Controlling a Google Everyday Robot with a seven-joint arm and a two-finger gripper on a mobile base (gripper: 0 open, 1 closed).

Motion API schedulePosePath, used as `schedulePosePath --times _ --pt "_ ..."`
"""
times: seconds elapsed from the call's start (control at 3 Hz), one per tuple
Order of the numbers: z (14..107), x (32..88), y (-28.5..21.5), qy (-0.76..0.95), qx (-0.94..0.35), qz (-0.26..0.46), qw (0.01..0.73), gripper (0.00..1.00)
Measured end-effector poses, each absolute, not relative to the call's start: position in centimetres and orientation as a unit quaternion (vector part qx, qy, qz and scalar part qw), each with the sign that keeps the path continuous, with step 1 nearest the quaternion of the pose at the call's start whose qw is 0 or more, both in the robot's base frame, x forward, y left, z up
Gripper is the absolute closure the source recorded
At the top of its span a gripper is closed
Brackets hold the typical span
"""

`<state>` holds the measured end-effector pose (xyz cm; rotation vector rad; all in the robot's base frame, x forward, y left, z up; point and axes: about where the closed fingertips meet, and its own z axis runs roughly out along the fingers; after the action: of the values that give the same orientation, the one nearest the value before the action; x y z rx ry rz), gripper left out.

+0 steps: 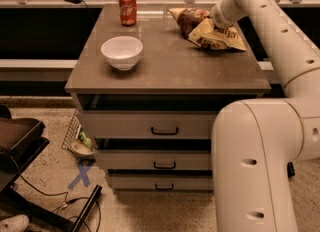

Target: Pick brown chip bag

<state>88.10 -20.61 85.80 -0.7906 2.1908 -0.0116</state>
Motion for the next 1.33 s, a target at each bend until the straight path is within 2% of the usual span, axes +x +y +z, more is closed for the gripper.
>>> schedulePosePath --times 1.0,1.33 --pt "84.78 88.3 -19.92 0.866 -0.315 0.0 0.389 0.82" --pt "85.08 88.3 -19.92 0.866 -0.315 0.0 0.389 1.0"
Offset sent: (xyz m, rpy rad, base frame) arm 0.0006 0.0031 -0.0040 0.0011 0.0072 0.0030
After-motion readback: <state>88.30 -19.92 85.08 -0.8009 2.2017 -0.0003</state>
